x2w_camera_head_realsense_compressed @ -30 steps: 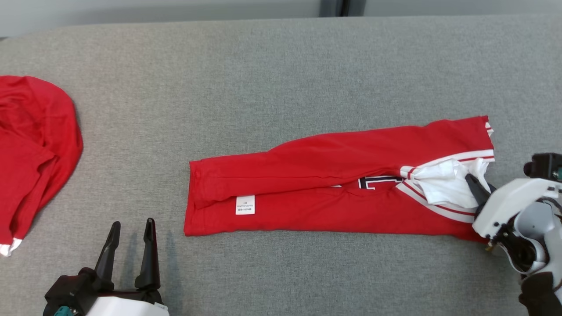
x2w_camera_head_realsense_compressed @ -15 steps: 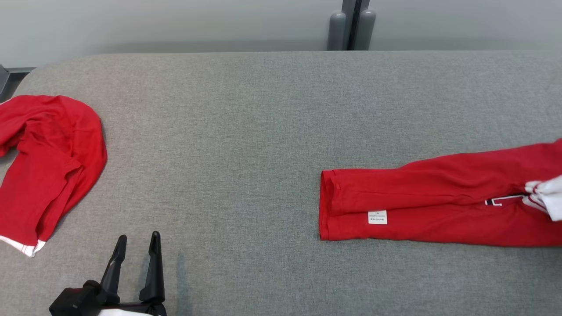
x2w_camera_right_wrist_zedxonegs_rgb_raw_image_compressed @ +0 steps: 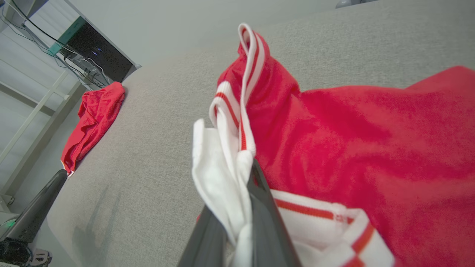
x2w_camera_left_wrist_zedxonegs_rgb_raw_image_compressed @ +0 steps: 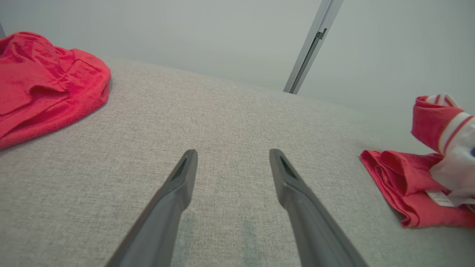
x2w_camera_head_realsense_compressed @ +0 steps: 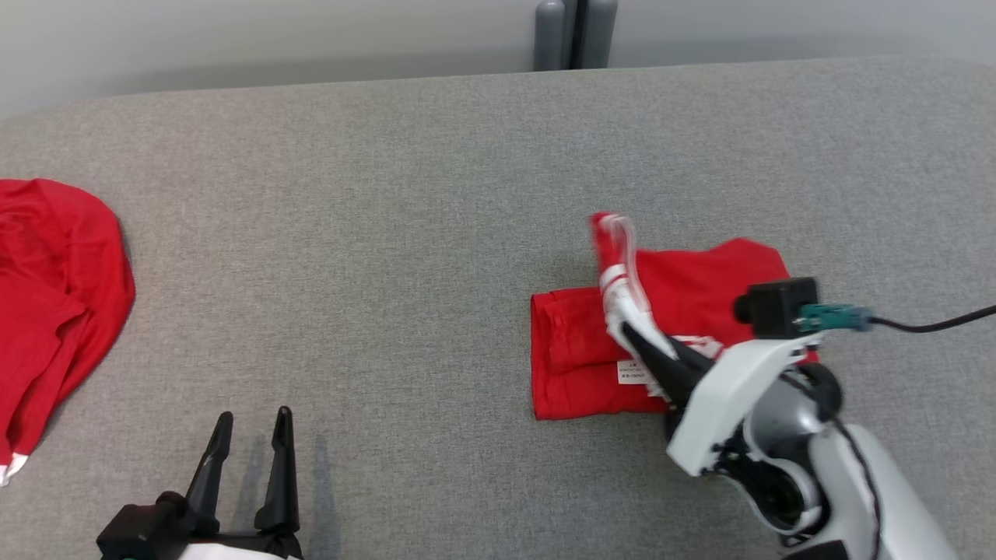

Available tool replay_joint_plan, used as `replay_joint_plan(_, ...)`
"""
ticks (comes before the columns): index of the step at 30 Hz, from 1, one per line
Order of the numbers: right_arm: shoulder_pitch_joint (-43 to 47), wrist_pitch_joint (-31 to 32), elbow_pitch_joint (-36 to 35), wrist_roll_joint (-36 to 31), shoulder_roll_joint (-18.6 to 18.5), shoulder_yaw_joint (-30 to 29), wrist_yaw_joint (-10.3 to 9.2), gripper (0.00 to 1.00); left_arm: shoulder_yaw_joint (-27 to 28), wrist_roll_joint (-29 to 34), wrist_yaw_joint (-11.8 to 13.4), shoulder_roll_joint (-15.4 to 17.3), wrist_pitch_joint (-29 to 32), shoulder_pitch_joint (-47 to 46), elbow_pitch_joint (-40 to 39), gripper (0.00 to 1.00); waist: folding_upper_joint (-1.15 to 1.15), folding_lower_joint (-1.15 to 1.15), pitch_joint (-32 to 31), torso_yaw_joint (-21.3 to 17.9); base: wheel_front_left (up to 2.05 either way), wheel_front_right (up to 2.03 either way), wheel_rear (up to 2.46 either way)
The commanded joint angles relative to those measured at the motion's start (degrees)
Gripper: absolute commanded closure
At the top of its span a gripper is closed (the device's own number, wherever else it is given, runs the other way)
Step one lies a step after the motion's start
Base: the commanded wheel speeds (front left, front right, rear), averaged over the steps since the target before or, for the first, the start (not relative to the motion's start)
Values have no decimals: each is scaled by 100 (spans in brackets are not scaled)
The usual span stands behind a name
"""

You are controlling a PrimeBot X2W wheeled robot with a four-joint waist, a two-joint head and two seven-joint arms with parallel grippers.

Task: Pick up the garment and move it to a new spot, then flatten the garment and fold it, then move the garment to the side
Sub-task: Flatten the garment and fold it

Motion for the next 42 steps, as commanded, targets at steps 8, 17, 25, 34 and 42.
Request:
replay_joint_plan(8, -552, -953, 1251, 268, 281, 652, 5, 100, -95, 134, -42, 22, 1, -69, 97, 0, 0, 0, -34, 179, 0, 0, 0)
replay_joint_plan(17, -1062, -1736, 2157, 792, 275, 1257, 5, 70, -121, 87, -26, 20, 1, 26, 155, 0, 0, 0, -101, 286, 0, 0, 0)
replay_joint_plan(25, -1020, -2794, 2160, -30, 229, 1406, 5, 0, 37, 162, -15, 20, 1, 118, 150, 0, 0, 0, -294, 141, 0, 0, 0)
replay_joint_plan(34, 165, -4039, 988, -1469, -661, 2, 4, 0, 309, 204, 54, 19, 1, 280, 82, 0, 0, 0, -761, -71, 0, 0, 0)
replay_joint_plan(42, 1522, -4104, 104, -2611, -641, -1803, 4, 0, 397, 258, 120, 22, 1, 384, 50, 0, 0, 0, -1164, -22, 0, 0, 0)
